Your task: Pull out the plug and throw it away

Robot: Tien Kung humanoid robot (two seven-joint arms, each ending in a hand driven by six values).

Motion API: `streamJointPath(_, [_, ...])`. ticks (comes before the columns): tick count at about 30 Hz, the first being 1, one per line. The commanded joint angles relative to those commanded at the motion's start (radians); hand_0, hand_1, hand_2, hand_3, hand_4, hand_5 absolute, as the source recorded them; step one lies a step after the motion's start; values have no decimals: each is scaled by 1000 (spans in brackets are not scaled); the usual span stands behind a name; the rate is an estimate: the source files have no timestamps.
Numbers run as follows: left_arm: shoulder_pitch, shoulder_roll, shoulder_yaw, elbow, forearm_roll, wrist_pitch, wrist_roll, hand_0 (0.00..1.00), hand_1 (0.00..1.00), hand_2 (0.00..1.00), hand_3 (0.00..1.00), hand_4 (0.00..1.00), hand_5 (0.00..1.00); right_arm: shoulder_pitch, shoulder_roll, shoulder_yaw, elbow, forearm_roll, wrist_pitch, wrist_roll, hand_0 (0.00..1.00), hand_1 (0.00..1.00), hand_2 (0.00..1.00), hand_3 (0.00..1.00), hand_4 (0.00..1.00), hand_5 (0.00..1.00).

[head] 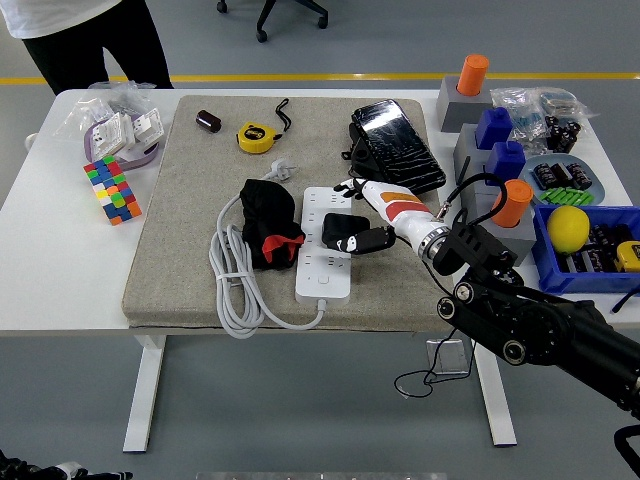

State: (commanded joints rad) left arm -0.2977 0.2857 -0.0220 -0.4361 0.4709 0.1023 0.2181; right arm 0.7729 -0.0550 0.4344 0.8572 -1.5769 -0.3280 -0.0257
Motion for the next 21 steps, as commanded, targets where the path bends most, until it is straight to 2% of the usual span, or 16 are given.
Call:
streamJointPath(8, [-4,-1,4,-1,4,-1,1,545,683,707,690,890,588,-3,12,-19,-39,20,-4,13,707,759,751,804,998,347])
streamJointPath(9, [-4,-1,4,-1,4,-1,1,545,683,707,690,890,588,-3,13,-20,-42,24,-12,19,707,759,751,804,998,347])
streamJointPath(10, [-4,-1,5,-1,4,-1,1,547,684,707,690,888,589,-3,13,-20,-43,25,-18,22,643,722,706,757,998,298])
streamJointPath(15, [-5,-2,5,-1,2,0,1,547,684,707,690,888,589,-4,14,-21,-44,34,-52,41,643,722,706,757,998,298])
streamJointPath(16, [-5,-2,5,-1,2,0,1,546,683,707,690,885,593,-4,15,-22,-44,35,-54,42,556,638,581,559,998,161])
streamJointPath(21, [-5,-2,6,-1,2,0,1,546,683,707,690,885,593,-3,20,-26,-50,32,-46,41,556,638,581,559,998,161])
